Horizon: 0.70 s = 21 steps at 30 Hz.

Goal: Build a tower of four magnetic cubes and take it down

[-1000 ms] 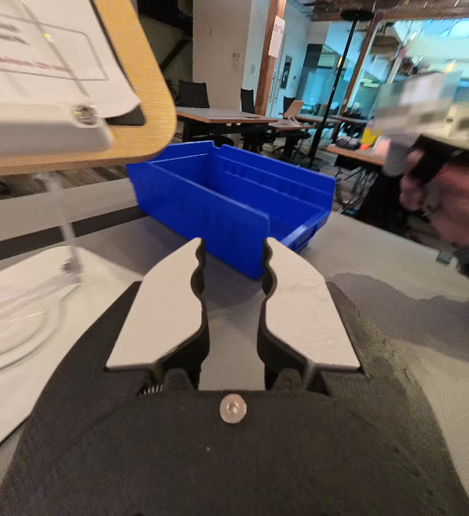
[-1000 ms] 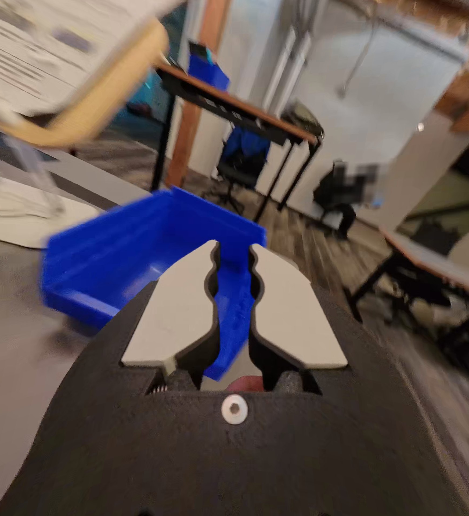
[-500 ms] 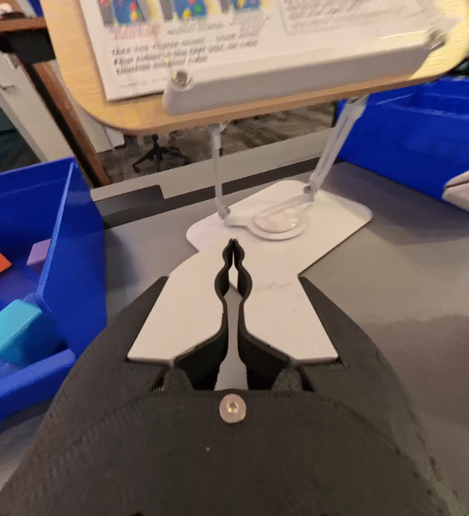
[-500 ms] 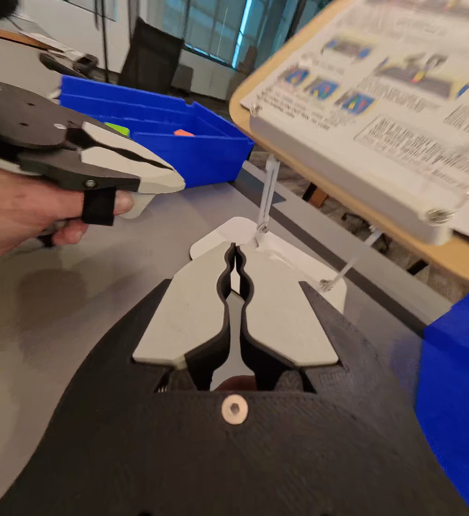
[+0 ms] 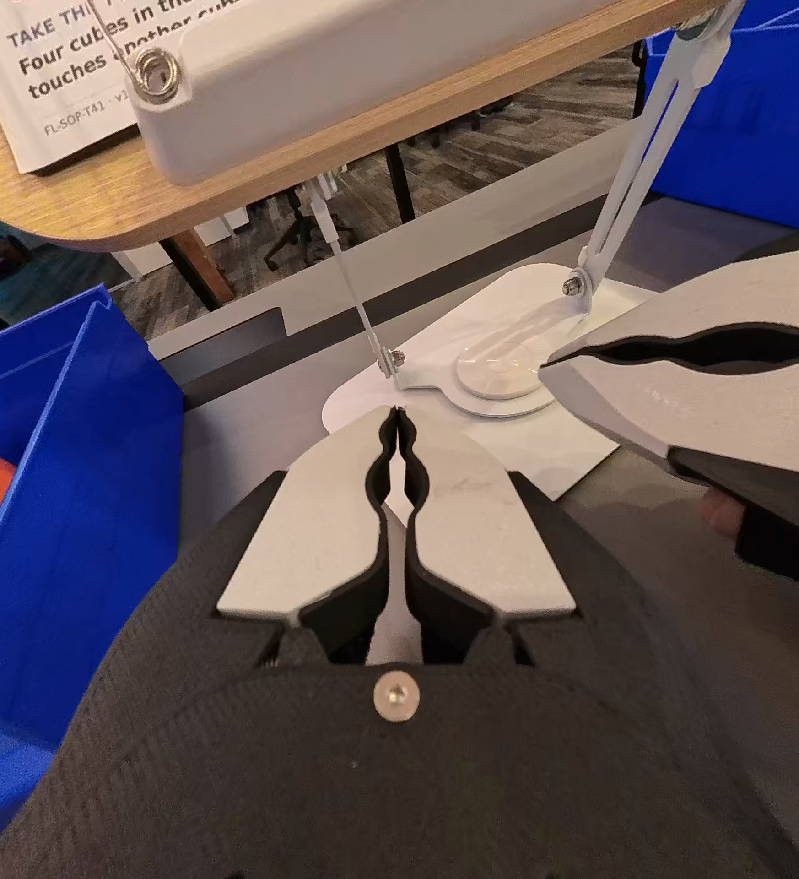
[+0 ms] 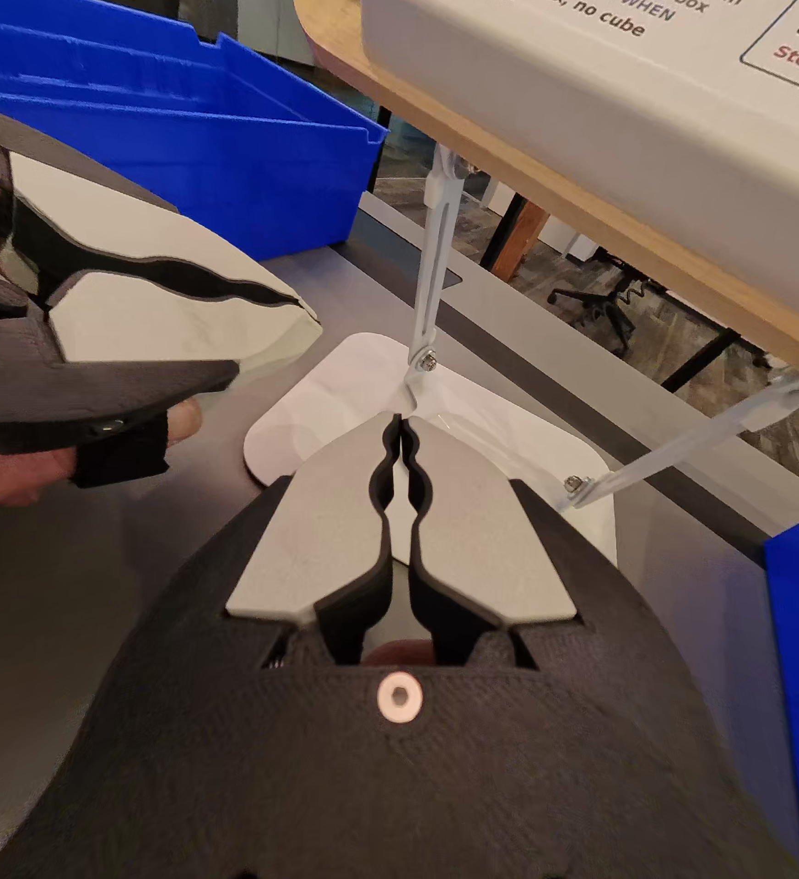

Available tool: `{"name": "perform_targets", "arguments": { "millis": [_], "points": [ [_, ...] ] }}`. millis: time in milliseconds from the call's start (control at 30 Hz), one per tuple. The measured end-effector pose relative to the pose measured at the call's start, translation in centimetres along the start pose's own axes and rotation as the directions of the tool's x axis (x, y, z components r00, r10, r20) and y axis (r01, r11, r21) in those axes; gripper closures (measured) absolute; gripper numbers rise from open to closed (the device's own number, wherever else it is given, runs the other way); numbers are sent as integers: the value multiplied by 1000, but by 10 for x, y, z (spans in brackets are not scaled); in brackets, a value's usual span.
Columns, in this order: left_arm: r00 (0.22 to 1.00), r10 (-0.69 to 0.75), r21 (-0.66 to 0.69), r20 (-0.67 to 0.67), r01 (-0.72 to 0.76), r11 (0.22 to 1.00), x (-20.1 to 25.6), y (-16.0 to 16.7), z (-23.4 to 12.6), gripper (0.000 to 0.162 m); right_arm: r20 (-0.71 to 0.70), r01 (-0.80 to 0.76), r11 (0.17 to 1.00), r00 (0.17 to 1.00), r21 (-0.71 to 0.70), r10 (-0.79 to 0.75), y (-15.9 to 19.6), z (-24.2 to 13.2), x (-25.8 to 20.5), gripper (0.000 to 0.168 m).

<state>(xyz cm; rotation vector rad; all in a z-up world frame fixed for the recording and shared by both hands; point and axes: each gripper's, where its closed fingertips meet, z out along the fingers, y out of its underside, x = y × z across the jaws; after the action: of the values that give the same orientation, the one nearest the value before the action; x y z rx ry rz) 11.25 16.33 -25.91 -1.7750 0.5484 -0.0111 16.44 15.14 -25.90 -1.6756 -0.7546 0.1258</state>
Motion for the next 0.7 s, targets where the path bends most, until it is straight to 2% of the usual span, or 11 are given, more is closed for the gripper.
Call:
{"name": "perform_targets", "arguments": {
  "millis": [700],
  "points": [
    [999,45,-21,-31,-46,999,9,3,1,162,6,57,998,998,-7,-57,3,-3,-5,168]
  ]
}}
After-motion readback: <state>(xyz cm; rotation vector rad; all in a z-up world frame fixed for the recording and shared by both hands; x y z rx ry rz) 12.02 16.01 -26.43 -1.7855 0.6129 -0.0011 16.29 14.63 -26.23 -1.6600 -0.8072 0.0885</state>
